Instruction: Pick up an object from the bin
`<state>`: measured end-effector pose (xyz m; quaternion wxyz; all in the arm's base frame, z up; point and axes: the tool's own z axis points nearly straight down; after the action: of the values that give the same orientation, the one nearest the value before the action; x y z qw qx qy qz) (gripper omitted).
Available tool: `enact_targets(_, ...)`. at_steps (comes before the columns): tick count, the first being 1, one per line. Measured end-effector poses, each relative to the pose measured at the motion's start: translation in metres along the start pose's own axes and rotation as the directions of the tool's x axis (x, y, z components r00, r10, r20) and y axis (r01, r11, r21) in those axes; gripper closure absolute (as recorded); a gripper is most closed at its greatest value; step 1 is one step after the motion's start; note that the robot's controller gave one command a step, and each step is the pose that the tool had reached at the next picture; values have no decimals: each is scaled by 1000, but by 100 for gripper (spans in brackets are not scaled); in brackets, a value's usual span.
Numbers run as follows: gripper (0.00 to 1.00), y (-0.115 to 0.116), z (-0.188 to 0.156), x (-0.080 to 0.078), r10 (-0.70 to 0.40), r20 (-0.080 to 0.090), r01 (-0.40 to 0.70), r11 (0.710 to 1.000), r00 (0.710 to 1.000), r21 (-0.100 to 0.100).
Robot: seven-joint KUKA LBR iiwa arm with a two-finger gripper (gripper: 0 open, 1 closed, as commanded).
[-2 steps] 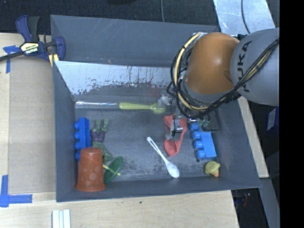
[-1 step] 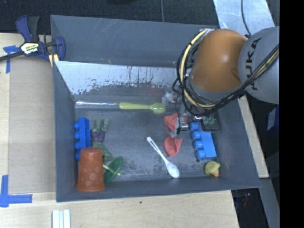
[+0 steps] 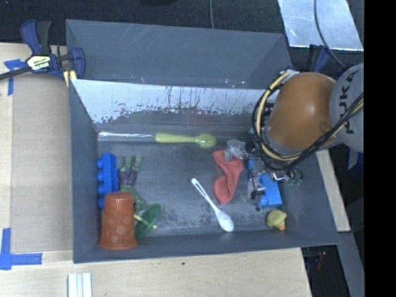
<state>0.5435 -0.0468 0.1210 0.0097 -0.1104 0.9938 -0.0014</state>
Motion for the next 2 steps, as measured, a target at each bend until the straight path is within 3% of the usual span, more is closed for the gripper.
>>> enact_targets(1,0,-23,11,-4,-34,5,34,999,999,1)
enact_targets(2,0,-10,10,-12,72,4,-72,997,997,1)
